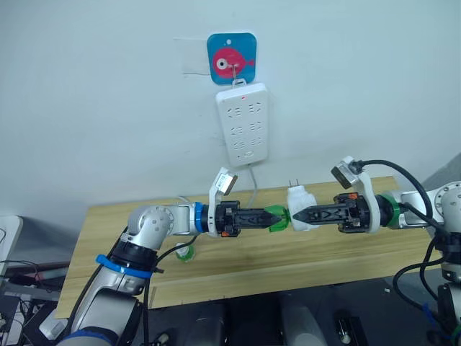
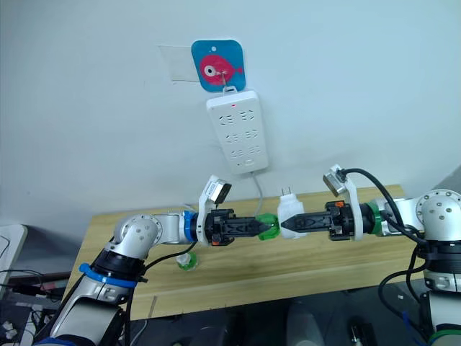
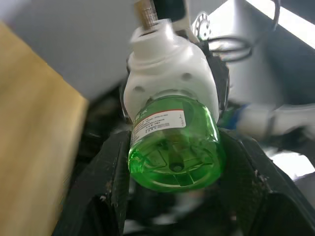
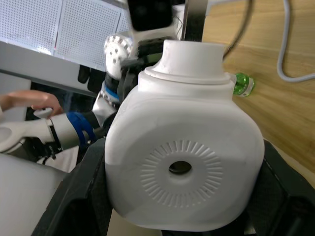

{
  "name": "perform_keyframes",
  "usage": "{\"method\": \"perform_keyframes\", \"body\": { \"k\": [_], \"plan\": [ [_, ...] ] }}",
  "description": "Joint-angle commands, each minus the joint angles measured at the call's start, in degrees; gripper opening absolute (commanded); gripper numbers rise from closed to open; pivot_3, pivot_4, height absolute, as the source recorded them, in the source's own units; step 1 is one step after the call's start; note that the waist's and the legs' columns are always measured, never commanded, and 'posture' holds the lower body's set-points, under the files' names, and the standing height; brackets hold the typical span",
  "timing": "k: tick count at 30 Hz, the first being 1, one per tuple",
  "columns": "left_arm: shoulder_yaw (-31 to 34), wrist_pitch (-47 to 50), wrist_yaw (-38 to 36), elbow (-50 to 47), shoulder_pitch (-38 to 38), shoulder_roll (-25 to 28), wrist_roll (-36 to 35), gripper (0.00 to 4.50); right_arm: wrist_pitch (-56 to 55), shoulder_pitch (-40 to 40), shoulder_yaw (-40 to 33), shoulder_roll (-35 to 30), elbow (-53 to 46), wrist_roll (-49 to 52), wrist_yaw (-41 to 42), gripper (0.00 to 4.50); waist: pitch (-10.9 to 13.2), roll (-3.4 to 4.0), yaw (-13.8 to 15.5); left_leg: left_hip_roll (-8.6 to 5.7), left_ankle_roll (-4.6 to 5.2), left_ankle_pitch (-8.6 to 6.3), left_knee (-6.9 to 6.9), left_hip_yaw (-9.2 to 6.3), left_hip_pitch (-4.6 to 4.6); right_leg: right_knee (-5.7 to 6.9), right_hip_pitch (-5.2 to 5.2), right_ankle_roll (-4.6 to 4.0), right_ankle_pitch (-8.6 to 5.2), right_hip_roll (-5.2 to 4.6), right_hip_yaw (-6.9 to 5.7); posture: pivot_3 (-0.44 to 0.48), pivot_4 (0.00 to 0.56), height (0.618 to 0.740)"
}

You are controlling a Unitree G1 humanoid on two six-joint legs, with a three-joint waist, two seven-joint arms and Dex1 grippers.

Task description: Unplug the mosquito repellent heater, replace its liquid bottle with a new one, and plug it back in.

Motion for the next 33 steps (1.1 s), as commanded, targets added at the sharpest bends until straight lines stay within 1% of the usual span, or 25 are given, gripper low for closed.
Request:
{"method": "perform_keyframes", "body": {
  "k": [1, 3, 5, 6, 10, 13, 14, 17, 19, 20, 22, 23, 25, 28, 30, 33],
  "plan": [
    [3.7, 7.7, 2.6, 4.7, -0.4, 1.0, -0.3, 2.27, -0.4, -0.6, -1.5, 0.0, -3.7, 2.1, 1.2, 3.02, 0.0, 0.00, -0.1, 0.00, -0.01, 0.00, -0.01, 0.01, 0.00, 0.01, -0.02, -0.01, 0.00, -0.01, 0.03, -0.185, 0.189, 0.740],
    [4.7, 10.0, 2.6, 4.9, -0.9, 0.3, -1.2, 2.27, -0.7, -0.4, -1.5, 0.1, -3.7, 2.2, 0.8, 3.02, 0.0, 0.00, -0.1, 0.00, -0.01, 0.01, 0.00, 0.01, 0.00, 0.01, -0.02, -0.02, 0.00, -0.02, 0.04, -0.185, 0.189, 0.740],
    [6.5, 11.1, 4.0, 3.9, -1.1, -0.9, -1.9, 2.98, -1.1, 0.1, -1.8, 0.1, -3.5, 2.0, 0.5, 3.02, 0.0, 0.00, 0.0, -0.01, -0.01, 0.00, 0.00, 0.02, 0.00, 0.00, -0.01, -0.02, 0.00, -0.04, 0.05, -0.185, 0.189, 0.740],
    [7.3, 11.3, 4.9, 3.4, -1.1, -1.4, -2.1, 3.18, -1.2, 0.4, -2.0, 0.3, -3.0, 1.9, 0.0, 3.02, 0.0, 0.00, 0.1, -0.02, -0.01, 0.00, 0.00, 0.03, 0.00, 0.00, -0.01, -0.02, 0.00, -0.06, 0.07, -0.185, 0.189, 0.740],
    [10.6, 12.3, 7.2, 3.1, -1.2, -2.1, -1.7, 4.44, -1.4, 1.0, -2.4, 0.6, -2.1, 2.0, -0.4, 3.02, 0.0, 0.00, 0.6, -0.02, -0.03, 0.01, 0.00, 0.06, 0.00, -0.01, -0.04, -0.03, 0.01, -0.09, 0.10, -0.185, 0.189, 0.740],
    [15.3, 12.8, 9.4, 3.6, -1.8, -0.9, -2.3, 4.48, -1.9, 1.3, -3.2, 1.0, 0.2, 1.2, -0.8, 3.02, 0.0, 0.00, 0.7, -0.02, -0.03, 0.01, 0.00, 0.08, 0.00, -0.01, -0.05, -0.04, 0.02, -0.10, 0.12, -0.176, 0.188, 0.740],
    [16.1, 12.6, 9.1, 1.9, -1.2, 0.5, -2.1, 4.48, -1.9, 1.4, -3.7, 1.0, 1.3, 1.2, -0.9, 3.02, 0.0, 0.00, 0.7, -0.02, -0.04, 0.01, 0.00, 0.08, 0.00, 0.00, -0.07, -0.05, 0.02, -0.11, 0.13, -0.174, 0.189, 0.740],
    [16.8, 9.9, 7.7, -7.8, 2.1, 3.9, -0.9, 4.48, -1.6, 1.5, -4.7, 0.7, 3.7, 1.2, -1.1, 3.02, 0.0, 0.01, 0.5, 0.00, -0.05, 0.01, -0.06, 0.18, -0.02, 0.03, -0.20, -0.07, 0.03, -0.12, 0.25, -0.162, 0.194, 0.740],
    [15.0, 1.5, 4.3, -18.5, 5.5, 6.6, 3.8, 4.48, -1.0, 0.9, -5.5, 0.8, 5.8, 1.9, -1.4, 3.02, 0.0, 0.00, 0.6, 0.00, -0.19, 0.09, -0.10, 0.29, -0.04, 0.02, -0.28, -0.08, 0.03, -0.15, 0.37, -0.149, 0.198, 0.740],
    [13.3, -4.8, 1.7, -23.3, 7.3, 8.0, 8.1, 4.48, -0.6, 0.5, -5.7, 0.8, 7.0, 2.5, -1.6, 3.02, 0.0, 0.00, 0.8, 0.00, -0.24, 0.11, -0.10, 0.33, -0.04, 0.00, -0.28, -0.09, 0.03, -0.17, 0.39, -0.149, 0.198, 0.740],
    [9.5, -19.6, -3.8, -29.3, 11.2, 10.1, 18.4, 4.48, 0.2, -0.3, -6.1, 0.9, 8.7, 3.4, -1.7, 3.02, 0.0, 0.01, 1.0, -0.01, -0.26, 0.12, -0.10, 0.43, -0.04, -0.03, -0.27, -0.12, 0.06, -0.32, 0.44, -0.139, 0.200, 0.740],
    [7.6, -30.8, -5.4, -30.2, 13.1, 9.6, 25.7, 4.48, 0.6, -0.6, -6.2, 0.9, 9.2, 3.6, -1.7, 3.02, 0.0, 0.01, 1.1, -0.01, -0.27, 0.12, -0.12, 0.51, -0.03, -0.05, -0.26, -0.15, 0.07, -0.41, 0.46, -0.131, 0.201, 0.740],
    [4.8, -51.8, -7.8, -28.7, 15.8, 7.8, 37.8, 4.48, 1.2, -1.1, -6.0, 0.8, 9.7, 3.7, -1.4, 3.02, 0.0, 0.01, 1.6, 0.00, -0.26, 0.12, -0.15, 0.61, 0.00, -0.12, -0.23, -0.21, 0.12, -0.47, 0.47, -0.128, 0.204, 0.740],
    [2.2, -77.3, -8.7, -22.6, 17.3, 4.1, 50.0, 4.48, 1.4, -1.6, -5.4, 0.9, 10.3, 4.5, -1.9, 3.02, 0.0, 0.00, 2.7, 0.05, -0.04, -0.01, -0.15, 0.68, -0.02, -0.18, -0.23, -0.27, 0.15, -0.52, 0.45, -0.125, 0.206, 0.740],
    [1.0, -90.3, -9.8, -18.6, 17.4, 1.8, 53.8, 4.48, 1.4, -2.1, -5.0, 0.9, 10.6, 5.4, -2.4, 3.02, 0.0, 0.00, 3.1, 0.04, -0.02, -0.02, -0.13, 0.67, -0.07, -0.20, -0.24, -0.26, 0.16, -0.60, 0.39, -0.128, 0.209, 0.740],
    [0.0, -105.1, -9.1, -12.1, 15.8, -0.8, 58.1, 4.48, 1.4, -2.6, -4.5, 0.8, 10.8, 6.5, -3.2, 3.02, 0.0, -0.01, 3.3, 0.00, 0.00, -0.03, -0.11, 0.65, -0.10, -0.20, -0.24, -0.24, 0.18, -0.66, 0.36, -0.133, 0.211, 0.740]
  ]
}}
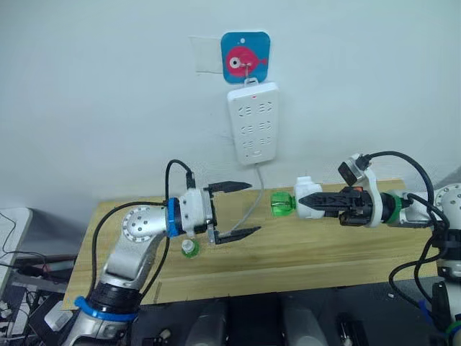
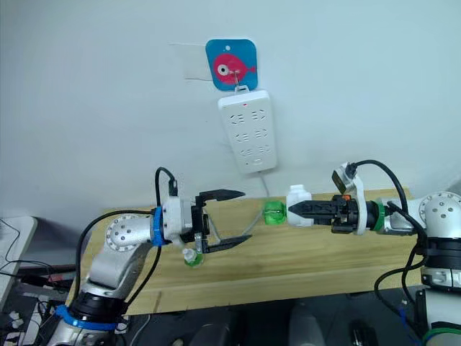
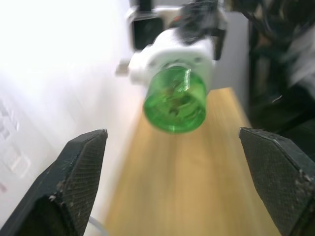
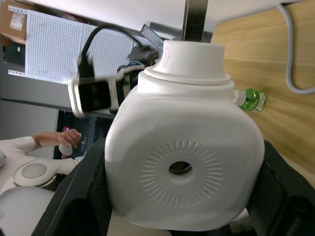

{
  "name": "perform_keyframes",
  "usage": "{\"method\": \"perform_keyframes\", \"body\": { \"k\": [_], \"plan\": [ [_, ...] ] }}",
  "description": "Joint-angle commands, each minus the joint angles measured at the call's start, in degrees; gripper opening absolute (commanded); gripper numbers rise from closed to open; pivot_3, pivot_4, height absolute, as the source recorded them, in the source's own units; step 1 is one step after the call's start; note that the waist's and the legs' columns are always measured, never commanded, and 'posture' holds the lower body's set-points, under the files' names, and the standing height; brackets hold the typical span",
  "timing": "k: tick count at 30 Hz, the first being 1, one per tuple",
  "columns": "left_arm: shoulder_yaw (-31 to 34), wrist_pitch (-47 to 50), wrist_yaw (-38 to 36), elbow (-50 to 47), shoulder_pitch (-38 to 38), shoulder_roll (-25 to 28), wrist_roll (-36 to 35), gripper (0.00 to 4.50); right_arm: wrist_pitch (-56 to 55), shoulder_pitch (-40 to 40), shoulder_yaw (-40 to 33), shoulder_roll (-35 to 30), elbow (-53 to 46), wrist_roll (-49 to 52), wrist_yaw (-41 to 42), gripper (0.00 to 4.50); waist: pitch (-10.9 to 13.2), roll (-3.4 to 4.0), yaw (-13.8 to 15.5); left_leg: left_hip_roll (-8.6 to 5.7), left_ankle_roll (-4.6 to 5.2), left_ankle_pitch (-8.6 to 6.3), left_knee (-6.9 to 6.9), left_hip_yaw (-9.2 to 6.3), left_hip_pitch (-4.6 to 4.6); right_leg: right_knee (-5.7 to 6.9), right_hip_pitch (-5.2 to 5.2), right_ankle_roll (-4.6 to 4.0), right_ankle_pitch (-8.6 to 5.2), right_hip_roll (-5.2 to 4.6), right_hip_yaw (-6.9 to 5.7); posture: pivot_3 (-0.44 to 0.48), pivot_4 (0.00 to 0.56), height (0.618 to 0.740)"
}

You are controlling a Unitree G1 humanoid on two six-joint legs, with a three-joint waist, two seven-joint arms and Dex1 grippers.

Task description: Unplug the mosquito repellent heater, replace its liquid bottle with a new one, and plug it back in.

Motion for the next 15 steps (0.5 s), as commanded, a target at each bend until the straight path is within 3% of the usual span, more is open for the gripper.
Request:
{"method": "perform_keyframes", "body": {
  "k": [1, 9, 15],
  "plan": [
    [-1.1, -17.8, 1.1, 6.2, -2.3, -2.4, 5.2, 4.48, 0.5, -1.3, -0.1, -0.2, -0.4, 4.0, -0.5, 3.02, 0.0, -0.01, 0.1, 0.00, 0.01, 0.00, 0.02, -0.03, -0.02, 0.01, 0.00, 0.01, 0.00, 0.00, -0.04, -0.134, 0.213, 0.740],
    [-3.9, -33.3, 6.7, 19.6, -9.8, -6.4, 11.8, 4.48, 0.1, -0.7, 1.9, -0.3, -1.6, 9.1, -4.1, 3.02, 0.0, -0.02, 0.0, -0.03, 0.03, 0.00, 0.06, -0.19, -0.06, 0.10, 0.01, 0.05, 0.03, 0.01, -0.23, -0.146, 0.216, 0.740],
    [-6.2, -37.3, 8.9, 22.2, -11.4, -6.2, 11.9, 4.48, -2.0, -0.4, 3.7, -1.2, -1.9, 13.8, -7.4, 3.02, 0.0, -0.02, -1.0, -0.02, 0.03, 0.01, 0.06, -0.25, -0.08, 0.12, 0.01, 0.06, 0.03, 0.06, -0.27, -0.163, 0.217, 0.740]
  ]
}}
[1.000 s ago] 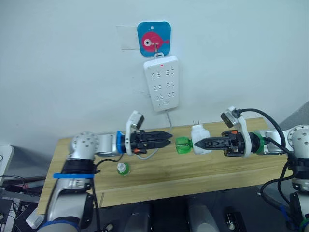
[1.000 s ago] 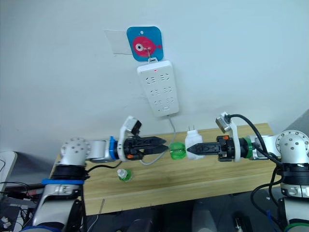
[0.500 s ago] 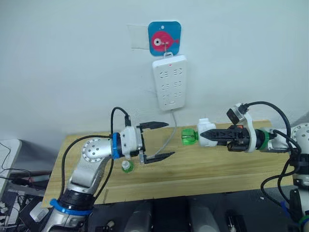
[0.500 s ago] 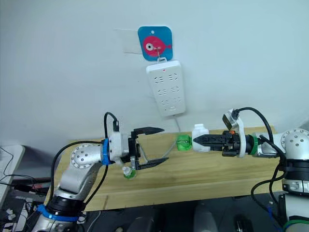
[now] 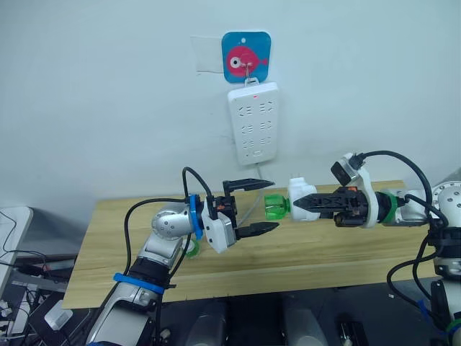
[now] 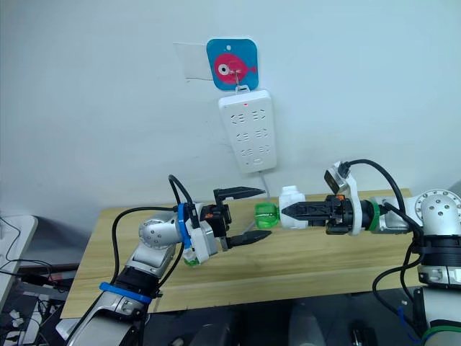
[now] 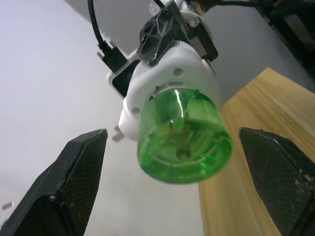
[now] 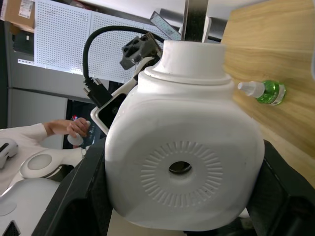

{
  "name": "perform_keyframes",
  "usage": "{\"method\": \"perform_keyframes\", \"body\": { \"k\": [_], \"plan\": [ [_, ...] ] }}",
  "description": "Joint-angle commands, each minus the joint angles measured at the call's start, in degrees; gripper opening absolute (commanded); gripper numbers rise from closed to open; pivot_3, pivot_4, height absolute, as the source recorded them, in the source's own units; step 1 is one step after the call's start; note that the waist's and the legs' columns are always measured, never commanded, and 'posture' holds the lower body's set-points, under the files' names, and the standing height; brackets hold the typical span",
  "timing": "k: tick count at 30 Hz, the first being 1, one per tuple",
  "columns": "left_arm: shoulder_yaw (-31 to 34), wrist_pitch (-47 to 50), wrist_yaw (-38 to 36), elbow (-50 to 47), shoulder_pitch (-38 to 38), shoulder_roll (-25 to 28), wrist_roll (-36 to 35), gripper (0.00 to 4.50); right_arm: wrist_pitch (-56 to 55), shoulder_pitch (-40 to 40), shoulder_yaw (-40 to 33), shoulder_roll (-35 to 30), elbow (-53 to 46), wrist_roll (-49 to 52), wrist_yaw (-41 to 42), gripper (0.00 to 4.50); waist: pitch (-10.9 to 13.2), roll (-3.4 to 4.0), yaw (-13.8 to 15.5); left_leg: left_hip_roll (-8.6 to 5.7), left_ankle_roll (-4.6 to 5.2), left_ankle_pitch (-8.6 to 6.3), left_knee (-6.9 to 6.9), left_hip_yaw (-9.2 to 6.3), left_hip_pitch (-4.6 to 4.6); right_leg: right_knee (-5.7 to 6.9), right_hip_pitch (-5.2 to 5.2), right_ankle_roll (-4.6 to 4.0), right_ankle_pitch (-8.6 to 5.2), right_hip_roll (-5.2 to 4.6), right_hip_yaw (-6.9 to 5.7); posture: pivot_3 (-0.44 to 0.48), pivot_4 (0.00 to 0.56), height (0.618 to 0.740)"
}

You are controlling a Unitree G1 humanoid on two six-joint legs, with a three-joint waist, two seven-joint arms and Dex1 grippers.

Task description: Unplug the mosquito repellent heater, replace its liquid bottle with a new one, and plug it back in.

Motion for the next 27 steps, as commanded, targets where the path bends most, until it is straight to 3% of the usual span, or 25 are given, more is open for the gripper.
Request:
{"method": "perform_keyframes", "body": {
  "k": [1, 2, 5, 10, 14, 16, 19, 21, 24, 27],
  "plan": [
    [-1.3, -2.5, 1.6, -0.1, -0.7, 0.5, -0.4, 4.48, -1.7, 0.0, 0.4, -1.1, -1.9, 4.8, -1.3, 3.02, 0.0, 0.00, -0.2, 0.00, 0.00, 0.00, 0.00, 0.00, 0.00, 0.00, 0.00, 0.00, 0.00, 0.01, 0.00, -0.166, 0.217, 0.740],
    [-1.6, -2.6, 1.9, 0.0, -0.9, 0.5, -0.4, 4.48, -2.0, 0.2, 0.7, -1.4, -2.0, 5.5, -1.7, 3.02, 0.0, 0.00, -0.2, 0.01, 0.00, 0.00, 0.00, -0.01, 0.00, 0.00, 0.00, 0.00, 0.00, 0.02, 0.00, -0.166, 0.217, 0.740],
    [-2.7, -2.7, 2.1, 0.2, -1.3, 0.9, -0.9, 3.90, -3.1, 0.7, 1.7, -2.2, -2.4, 7.6, -2.9, 3.02, 0.0, 0.00, -0.3, 0.02, 0.00, 0.00, 0.00, -0.03, 0.00, 0.01, 0.00, 0.00, 0.00, 0.11, -0.01, -0.166, 0.218, 0.740],
    [-3.7, -2.8, 2.6, 0.6, -1.4, 1.5, -1.4, 2.36, -5.1, 1.2, 3.7, -3.6, -3.0, 10.8, -4.4, 3.02, 0.0, 0.00, -0.3, 0.02, 0.01, 0.00, 0.00, -0.05, 0.00, -0.01, 0.01, 0.01, 0.00, 0.26, -0.02, -0.166, 0.218, 0.740],
    [-4.1, -1.2, 3.0, 0.9, -1.4, 1.9, -1.6, 2.24, -6.2, 1.5, 5.0, -4.7, -3.6, 12.3, -4.9, 3.02, 0.0, 0.00, -0.3, 0.03, 0.01, 0.00, 0.00, -0.05, 0.00, 0.00, 0.01, 0.00, -0.01, 0.30, -0.01, -0.165, 0.220, 0.740],
    [-5.6, 13.3, -0.3, -4.2, 0.1, 2.7, -10.4, 2.24, -5.9, 1.4, 5.2, -5.4, -4.3, 11.3, -4.0, 3.02, 0.0, 0.00, -0.3, 0.03, 0.01, 0.00, 0.00, -0.06, -0.01, -0.01, 0.01, 0.01, -0.01, 0.31, -0.02, -0.165, 0.220, 0.740],
    [-6.4, 49.4, -0.7, -16.8, 1.3, 6.5, -30.1, 2.24, -5.2, 1.4, 4.9, -6.3, -5.2, 7.9, -1.6, 3.02, 0.0, 0.00, -0.6, 0.03, 0.01, 0.00, 0.01, -0.12, -0.06, -0.01, -0.01, 0.02, -0.01, 0.34, -0.02, -0.161, 0.216, 0.740],
    [-4.7, 68.5, 1.8, -21.7, 0.5, 9.1, -42.1, 2.24, -4.5, 1.6, 4.7, -6.8, -6.0, 5.0, 0.9, 3.02, 0.0, 0.01, -1.1, 0.06, 0.01, 0.00, 0.05, -0.30, -0.13, 0.03, -0.04, 0.05, -0.04, 0.45, -0.08, -0.161, 0.216, 0.740],
    [-1.4, 88.3, 4.9, -23.5, -0.9, 11.5, -55.3, 2.24, -4.0, 2.0, 4.9, -7.2, -8.3, 0.9, 4.9, 3.02, 0.0, 0.02, -1.7, 0.07, 0.02, 0.00, 0.04, -0.39, -0.13, 0.07, -0.03, 0.09, -0.09, 0.55, -0.12, -0.155, 0.209, 0.740],
    [3.0, 106.6, 10.8, -19.7, -2.5, 11.5, -72.9, 2.24, -3.8, 1.8, 5.1, -6.7, -9.6, 0.5, 6.6, 3.02, 0.0, 0.02, -2.0, 0.08, 0.02, 0.00, 0.05, -0.40, -0.12, 0.09, -0.05, 0.10, -0.11, 0.61, -0.11, -0.153, 0.210, 0.740]
  ]
}}
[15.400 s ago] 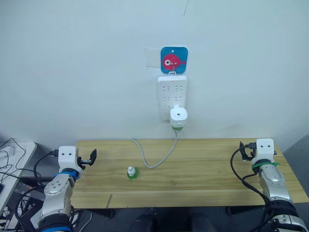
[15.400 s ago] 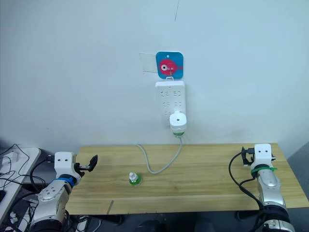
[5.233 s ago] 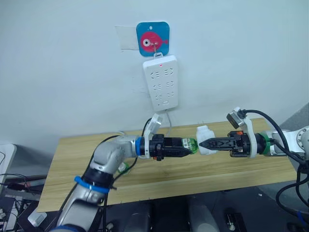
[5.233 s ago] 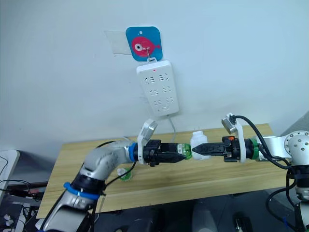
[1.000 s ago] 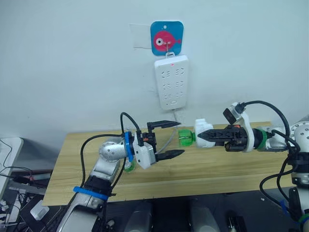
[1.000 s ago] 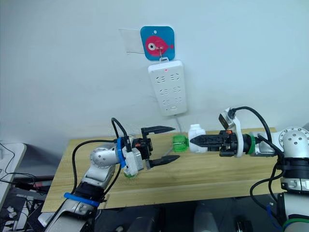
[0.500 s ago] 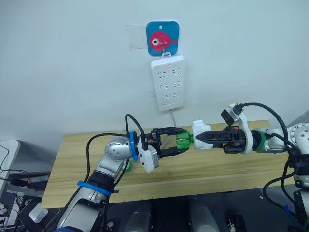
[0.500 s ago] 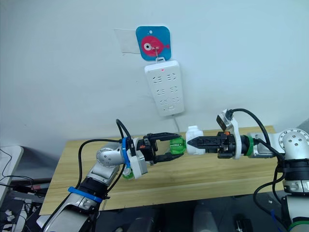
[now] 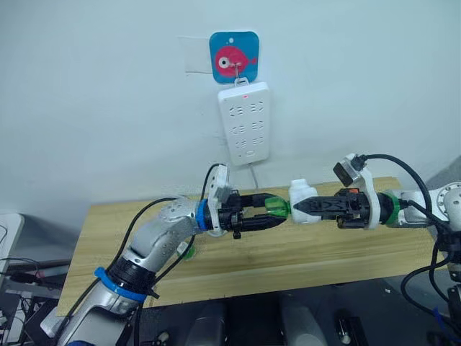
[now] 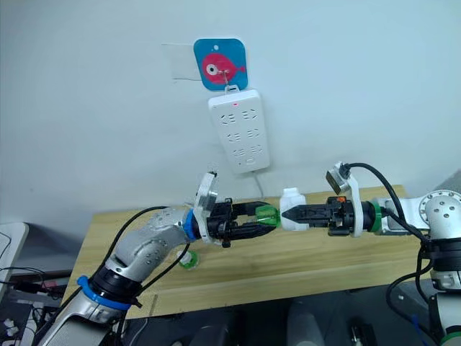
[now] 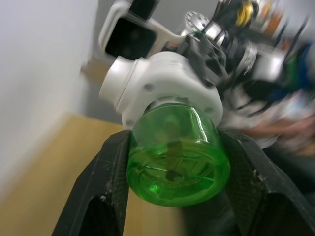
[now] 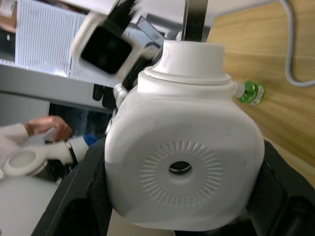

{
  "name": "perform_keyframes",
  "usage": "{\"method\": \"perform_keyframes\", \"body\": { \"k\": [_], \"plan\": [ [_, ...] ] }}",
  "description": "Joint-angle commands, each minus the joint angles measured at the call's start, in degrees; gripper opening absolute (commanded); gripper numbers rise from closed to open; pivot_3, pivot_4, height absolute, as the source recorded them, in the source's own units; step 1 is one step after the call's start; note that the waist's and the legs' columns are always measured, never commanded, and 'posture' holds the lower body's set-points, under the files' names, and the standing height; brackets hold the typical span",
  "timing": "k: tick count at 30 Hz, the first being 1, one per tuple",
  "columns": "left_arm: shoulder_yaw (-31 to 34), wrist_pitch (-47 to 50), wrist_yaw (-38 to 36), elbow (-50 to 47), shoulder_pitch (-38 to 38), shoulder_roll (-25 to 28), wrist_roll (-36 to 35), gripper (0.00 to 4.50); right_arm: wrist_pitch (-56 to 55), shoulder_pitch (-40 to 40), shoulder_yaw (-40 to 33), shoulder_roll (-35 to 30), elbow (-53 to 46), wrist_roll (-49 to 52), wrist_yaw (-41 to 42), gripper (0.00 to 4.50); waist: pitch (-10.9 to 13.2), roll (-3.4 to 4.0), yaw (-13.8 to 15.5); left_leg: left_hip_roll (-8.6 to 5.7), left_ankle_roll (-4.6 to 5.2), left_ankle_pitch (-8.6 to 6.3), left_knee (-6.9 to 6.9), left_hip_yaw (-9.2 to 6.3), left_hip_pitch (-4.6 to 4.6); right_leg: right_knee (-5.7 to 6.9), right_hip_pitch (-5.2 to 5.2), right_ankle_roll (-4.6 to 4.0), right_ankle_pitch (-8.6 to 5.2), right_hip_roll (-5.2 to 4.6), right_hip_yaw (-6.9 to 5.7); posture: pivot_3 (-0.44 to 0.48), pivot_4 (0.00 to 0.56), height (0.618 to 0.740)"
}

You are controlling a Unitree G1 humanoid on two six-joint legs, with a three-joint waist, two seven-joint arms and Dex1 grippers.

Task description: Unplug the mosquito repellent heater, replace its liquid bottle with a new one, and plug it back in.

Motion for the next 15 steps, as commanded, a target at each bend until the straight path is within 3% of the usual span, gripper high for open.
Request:
{"method": "perform_keyframes", "body": {
  "k": [1, 5, 7, 15],
  "plan": [
    [8.6, 19.8, 9.0, 4.6, -1.6, 0.4, -20.7, 2.24, 2.0, 0.0, -0.5, -0.6, -4.2, 0.1, 3.3, 3.02, 0.0, 0.00, -0.1, 0.00, 0.00, 0.00, 0.00, -0.01, 0.01, 0.01, 0.00, 0.00, -0.02, 0.00, 0.00, -0.153, 0.208, 0.740],
    [11.1, 31.6, 17.9, 13.0, -1.3, -0.2, -36.8, 2.24, 1.2, 0.6, -0.1, -0.6, -6.2, 2.1, 2.5, 3.02, 0.0, -0.01, 0.0, -0.01, 0.00, 0.00, 0.01, 0.00, 0.04, 0.01, 0.01, 0.01, -0.03, 0.01, 0.03, -0.161, 0.208, 0.740],
    [11.5, 34.3, 21.2, 14.9, -0.7, -0.2, -40.7, 2.24, 0.6, 1.1, 0.1, -0.8, -6.6, 2.8, 1.7, 3.02, 0.0, -0.01, 0.0, -0.01, -0.01, 0.00, 0.04, 0.00, 0.04, 0.01, 0.01, 0.00, -0.02, -0.01, 0.05, -0.162, 0.208, 0.740],
    [14.5, 36.1, 25.6, 11.7, 1.5, 0.1, -40.7, 2.24, -0.1, 2.8, -0.9, -2.8, -5.8, 3.0, 1.4, 3.02, 0.0, 0.00, 0.4, -0.04, -0.04, 0.02, 0.04, 0.08, 0.04, 0.00, 0.01, -0.03, -0.01, -0.09, 0.14, -0.154, 0.207, 0.740]
  ]
}}
